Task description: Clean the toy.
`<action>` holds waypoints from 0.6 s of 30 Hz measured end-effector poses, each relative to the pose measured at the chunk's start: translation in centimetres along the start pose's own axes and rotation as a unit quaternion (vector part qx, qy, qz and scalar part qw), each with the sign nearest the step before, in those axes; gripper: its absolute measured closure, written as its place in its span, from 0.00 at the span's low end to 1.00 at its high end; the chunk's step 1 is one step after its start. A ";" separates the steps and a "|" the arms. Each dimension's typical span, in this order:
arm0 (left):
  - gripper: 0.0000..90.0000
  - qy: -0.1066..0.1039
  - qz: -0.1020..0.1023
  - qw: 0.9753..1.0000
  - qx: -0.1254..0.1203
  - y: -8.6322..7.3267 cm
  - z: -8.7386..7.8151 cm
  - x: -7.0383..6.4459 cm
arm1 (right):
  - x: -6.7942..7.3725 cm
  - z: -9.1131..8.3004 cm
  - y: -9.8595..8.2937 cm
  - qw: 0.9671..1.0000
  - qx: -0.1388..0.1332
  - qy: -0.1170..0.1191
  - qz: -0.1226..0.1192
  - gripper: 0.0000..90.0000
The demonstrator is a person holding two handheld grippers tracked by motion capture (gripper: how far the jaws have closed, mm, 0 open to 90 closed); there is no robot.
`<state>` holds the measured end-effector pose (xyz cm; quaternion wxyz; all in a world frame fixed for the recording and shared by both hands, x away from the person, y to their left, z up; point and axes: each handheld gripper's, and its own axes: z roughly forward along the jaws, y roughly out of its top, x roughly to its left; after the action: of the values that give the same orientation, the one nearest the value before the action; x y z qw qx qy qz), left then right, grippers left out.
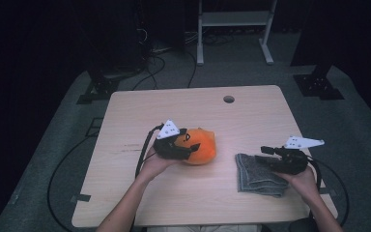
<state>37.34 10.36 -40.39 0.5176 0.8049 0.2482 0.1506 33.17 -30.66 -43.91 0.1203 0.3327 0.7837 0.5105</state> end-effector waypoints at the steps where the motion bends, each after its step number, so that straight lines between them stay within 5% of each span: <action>1: 0.23 0.000 0.000 1.000 0.000 0.0 0.0 0.0 | 0.0 0.0 0.0 1.000 0.000 0.000 0.000 0.52; 18: 0.19 0.013 -0.008 1.000 -0.003 -2.0 -3.4 0.3 | 0.4 0.0 -0.2 1.000 -0.006 0.001 -0.001 0.49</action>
<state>35.42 13.76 -40.75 0.5180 0.7991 0.2613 0.1577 32.86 -30.45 -44.00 0.1219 0.3303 0.7810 0.5158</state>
